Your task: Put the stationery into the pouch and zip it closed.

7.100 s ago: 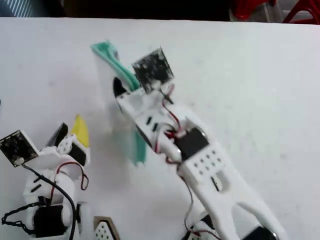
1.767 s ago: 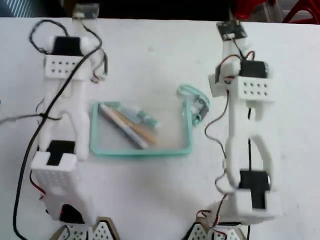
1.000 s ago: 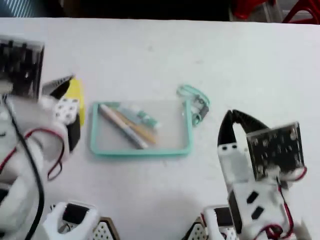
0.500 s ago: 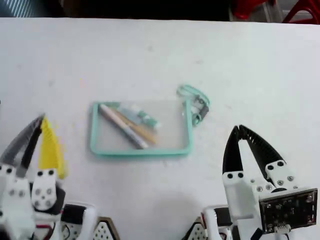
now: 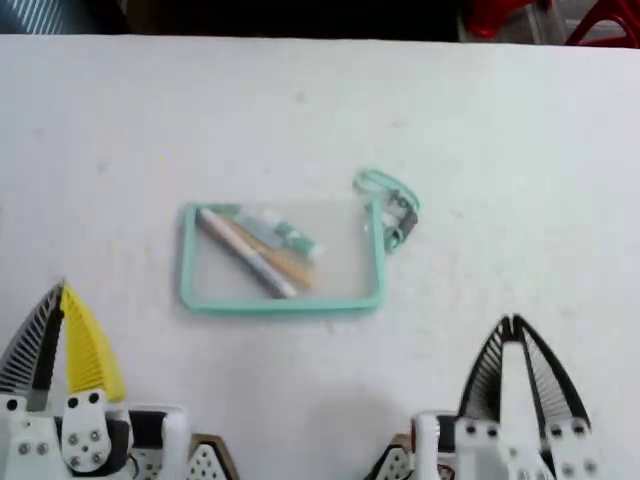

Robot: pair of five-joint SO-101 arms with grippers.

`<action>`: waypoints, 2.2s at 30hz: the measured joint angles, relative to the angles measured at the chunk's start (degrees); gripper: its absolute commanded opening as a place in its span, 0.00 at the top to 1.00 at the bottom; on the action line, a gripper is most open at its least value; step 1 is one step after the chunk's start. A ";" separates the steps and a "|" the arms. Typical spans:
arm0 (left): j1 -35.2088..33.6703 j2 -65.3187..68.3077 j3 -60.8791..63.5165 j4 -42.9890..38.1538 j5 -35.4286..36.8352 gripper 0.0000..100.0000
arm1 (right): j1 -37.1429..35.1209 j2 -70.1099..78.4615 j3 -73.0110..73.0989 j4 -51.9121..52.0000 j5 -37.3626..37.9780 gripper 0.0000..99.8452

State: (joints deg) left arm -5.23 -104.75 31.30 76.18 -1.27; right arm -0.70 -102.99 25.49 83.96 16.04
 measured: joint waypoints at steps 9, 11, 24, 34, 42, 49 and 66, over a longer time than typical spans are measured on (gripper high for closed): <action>0.00 0.00 8.97 -8.09 -4.92 0.98 | -7.03 -0.26 15.30 -11.69 0.00 0.98; 0.00 0.00 14.42 -14.15 -7.21 0.98 | -6.95 -0.26 23.03 -18.20 0.00 0.98; 0.00 0.18 56.18 -42.29 -9.93 0.98 | -7.91 -0.09 61.98 -50.73 0.09 0.98; 0.00 1.14 65.85 -45.80 -9.93 0.98 | -7.82 0.09 70.86 -57.93 0.00 0.98; 0.00 0.88 65.85 -42.81 -9.93 0.98 | -8.35 0.09 70.86 -45.71 -0.09 0.98; 0.00 0.88 65.85 -25.58 -10.37 0.98 | -15.21 0.09 70.86 -18.55 -8.44 0.98; -1.58 0.79 65.85 -2.99 -10.46 0.98 | -14.07 0.09 70.86 -11.52 -9.32 0.98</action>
State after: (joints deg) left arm -6.81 -103.96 97.14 73.19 -11.74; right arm -14.77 -102.90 96.35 72.44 6.73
